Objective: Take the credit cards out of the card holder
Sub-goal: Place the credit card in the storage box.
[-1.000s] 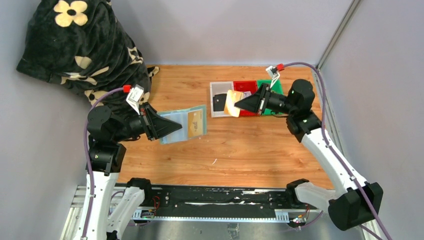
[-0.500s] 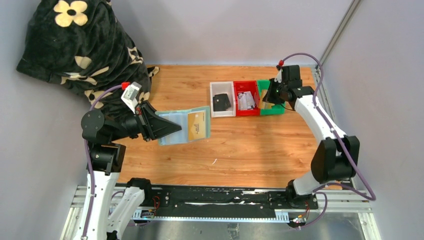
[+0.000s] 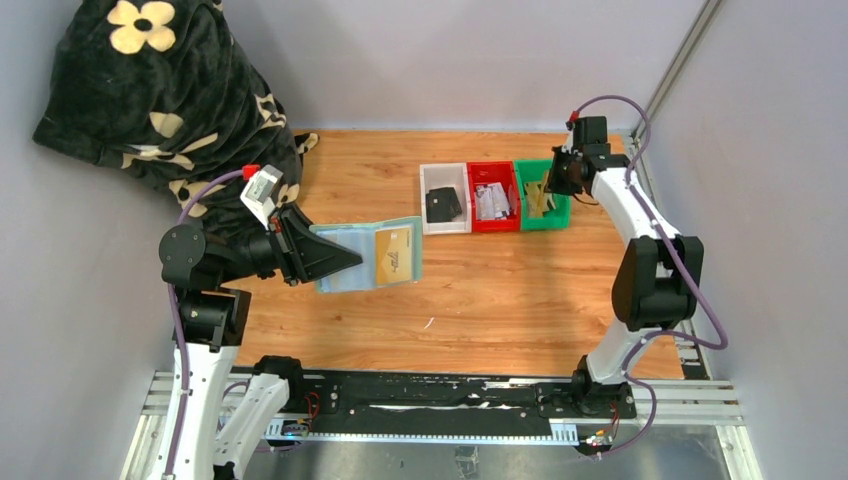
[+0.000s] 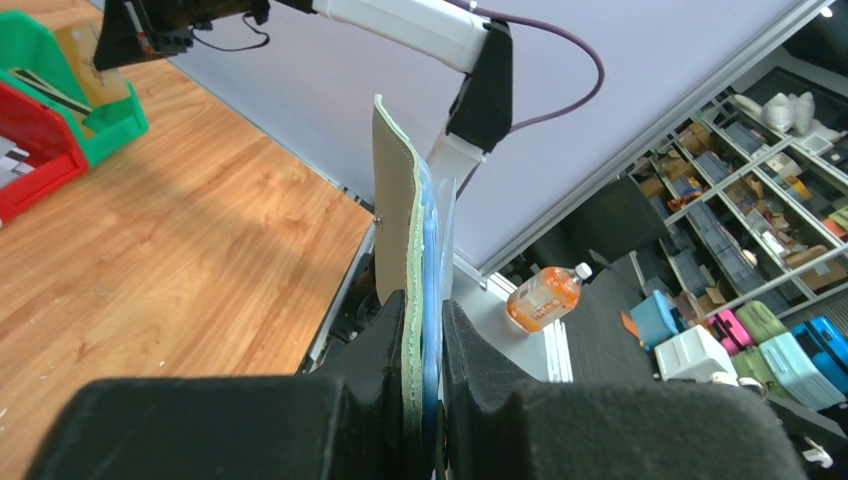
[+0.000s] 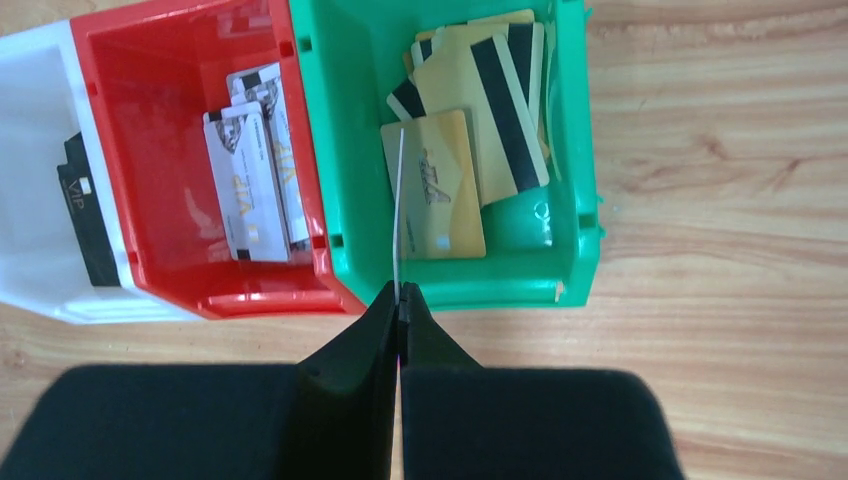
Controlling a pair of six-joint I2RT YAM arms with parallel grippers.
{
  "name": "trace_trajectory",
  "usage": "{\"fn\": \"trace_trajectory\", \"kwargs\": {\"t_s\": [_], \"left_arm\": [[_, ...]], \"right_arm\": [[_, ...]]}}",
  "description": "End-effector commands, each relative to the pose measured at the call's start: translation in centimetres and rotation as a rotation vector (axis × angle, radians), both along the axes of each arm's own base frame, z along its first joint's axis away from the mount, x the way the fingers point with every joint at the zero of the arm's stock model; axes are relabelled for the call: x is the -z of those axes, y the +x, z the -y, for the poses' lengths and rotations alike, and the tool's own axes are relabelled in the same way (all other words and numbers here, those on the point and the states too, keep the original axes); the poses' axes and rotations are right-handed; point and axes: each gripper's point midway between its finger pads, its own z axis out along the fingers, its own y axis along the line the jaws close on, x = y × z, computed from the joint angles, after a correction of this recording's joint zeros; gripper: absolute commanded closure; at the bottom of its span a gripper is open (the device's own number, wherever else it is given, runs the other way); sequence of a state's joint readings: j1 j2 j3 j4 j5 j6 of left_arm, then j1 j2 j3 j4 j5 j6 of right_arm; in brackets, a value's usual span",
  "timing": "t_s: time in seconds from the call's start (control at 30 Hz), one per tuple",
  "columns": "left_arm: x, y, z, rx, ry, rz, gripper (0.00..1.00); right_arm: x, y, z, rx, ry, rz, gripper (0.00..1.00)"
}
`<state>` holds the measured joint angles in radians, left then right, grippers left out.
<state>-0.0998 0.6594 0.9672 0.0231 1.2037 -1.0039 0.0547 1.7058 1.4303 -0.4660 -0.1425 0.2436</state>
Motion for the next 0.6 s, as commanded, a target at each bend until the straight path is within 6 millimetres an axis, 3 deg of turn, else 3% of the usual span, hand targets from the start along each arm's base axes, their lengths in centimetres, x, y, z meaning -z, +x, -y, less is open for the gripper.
{"fn": "trace_trajectory", "kwargs": {"t_s": [0.0, 0.17, 0.57], "left_arm": [[-0.1, -0.5, 0.0, 0.019, 0.005, 0.034, 1.0], [0.0, -0.3, 0.0, 0.02, 0.01, 0.036, 1.0], [0.1, 0.4, -0.1, -0.004, 0.041, 0.028, 1.0]], "right_arm": [[0.9, 1.8, 1.1, -0.004, -0.044, -0.01, 1.0], [2.9, 3.6, 0.7, -0.029, -0.027, -0.046, 1.0], [4.9, 5.9, 0.1, -0.063, 0.021, -0.08, 1.0]]}}
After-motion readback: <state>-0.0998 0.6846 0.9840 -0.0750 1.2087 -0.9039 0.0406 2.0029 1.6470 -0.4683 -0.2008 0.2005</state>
